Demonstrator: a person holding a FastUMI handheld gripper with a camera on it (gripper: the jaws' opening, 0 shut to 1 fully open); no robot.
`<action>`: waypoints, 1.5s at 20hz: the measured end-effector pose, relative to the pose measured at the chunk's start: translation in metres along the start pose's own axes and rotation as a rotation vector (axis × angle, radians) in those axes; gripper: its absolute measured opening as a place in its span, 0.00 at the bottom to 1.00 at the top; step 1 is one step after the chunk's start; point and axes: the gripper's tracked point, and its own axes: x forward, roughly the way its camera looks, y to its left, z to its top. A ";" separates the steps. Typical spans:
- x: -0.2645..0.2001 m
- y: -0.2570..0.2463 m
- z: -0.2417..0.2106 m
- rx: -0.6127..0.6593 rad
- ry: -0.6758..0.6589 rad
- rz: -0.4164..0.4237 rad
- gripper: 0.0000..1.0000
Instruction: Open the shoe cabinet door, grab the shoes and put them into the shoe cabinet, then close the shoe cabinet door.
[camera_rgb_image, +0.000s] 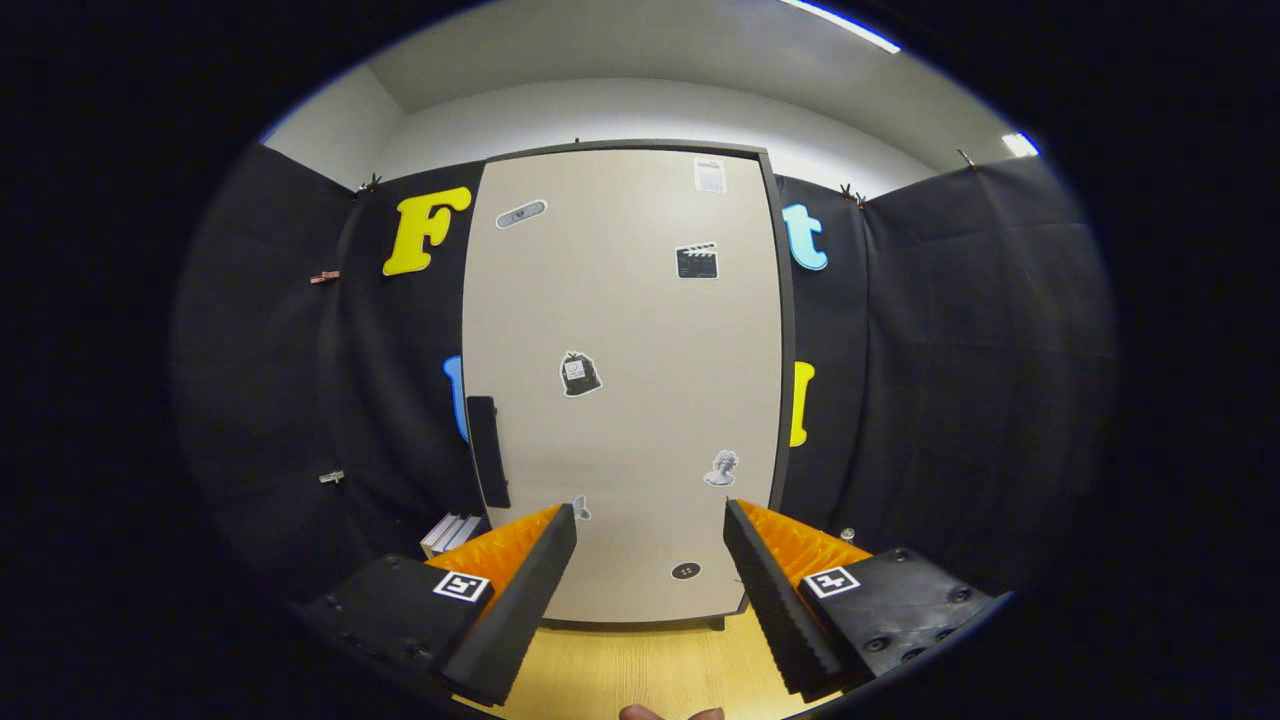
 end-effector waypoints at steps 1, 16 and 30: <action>0.000 -0.001 0.000 -0.001 -0.003 0.000 0.98; 0.028 -0.018 -0.010 -0.006 -0.007 0.059 0.98; 0.066 -0.077 0.006 0.063 -0.084 0.121 0.99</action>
